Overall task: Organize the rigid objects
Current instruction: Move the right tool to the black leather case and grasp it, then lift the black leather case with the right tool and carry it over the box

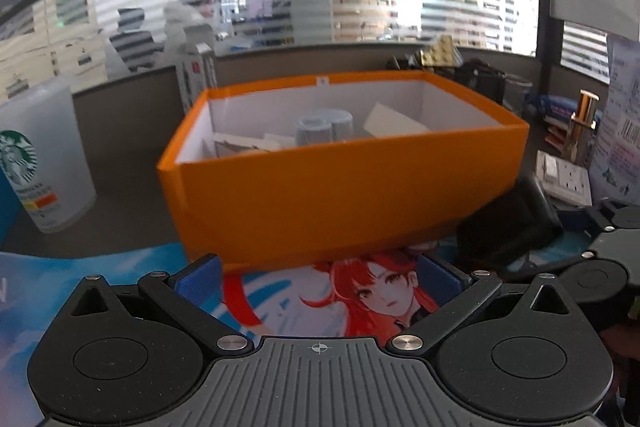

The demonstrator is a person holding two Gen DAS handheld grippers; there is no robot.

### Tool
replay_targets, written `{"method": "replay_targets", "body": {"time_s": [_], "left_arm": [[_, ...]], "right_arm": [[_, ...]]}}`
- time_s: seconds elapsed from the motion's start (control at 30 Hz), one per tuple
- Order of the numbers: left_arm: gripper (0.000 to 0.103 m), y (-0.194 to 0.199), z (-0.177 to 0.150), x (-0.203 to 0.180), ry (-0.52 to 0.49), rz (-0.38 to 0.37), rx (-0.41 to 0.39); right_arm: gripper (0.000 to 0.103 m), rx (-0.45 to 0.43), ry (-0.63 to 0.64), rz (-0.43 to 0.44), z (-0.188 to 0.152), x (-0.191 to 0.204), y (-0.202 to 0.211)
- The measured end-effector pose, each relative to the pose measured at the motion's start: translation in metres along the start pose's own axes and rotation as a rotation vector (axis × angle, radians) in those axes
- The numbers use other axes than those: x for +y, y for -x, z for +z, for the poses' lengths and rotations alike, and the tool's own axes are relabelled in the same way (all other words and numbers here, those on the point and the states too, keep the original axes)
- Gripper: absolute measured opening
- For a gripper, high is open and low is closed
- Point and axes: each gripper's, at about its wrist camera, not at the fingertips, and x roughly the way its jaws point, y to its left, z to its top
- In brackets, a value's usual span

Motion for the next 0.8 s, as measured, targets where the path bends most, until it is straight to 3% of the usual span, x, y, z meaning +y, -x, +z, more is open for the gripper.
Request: {"method": "replay_targets", "body": {"time_s": [0.07,0.1,0.37,0.63,0.8], "left_arm": [[0.103,-0.003,-0.003,-0.003,0.0,-0.013,0.01],[0.103,-0.006,-0.004,-0.005,-0.001,-0.016,0.014],[0.103,-0.01,-0.004,-0.006,0.015,-0.009,0.026],[0.103,0.008,-0.004,-0.014,-0.003,-0.024,0.0],[0.103,0.027,-0.003,-0.02,-0.023,-0.016,-0.036]], "right_arm": [[0.056,0.04,-0.013,0.022,-0.001,0.0,-0.006],[0.05,0.043,-0.021,0.046,-0.002,0.001,-0.004],[0.049,0.004,0.0,0.08,-0.007,0.008,0.01],[0.049,0.001,0.085,0.165,-0.013,0.03,0.037],[0.049,-0.031,0.135,0.162,-0.009,0.045,0.053]]}}
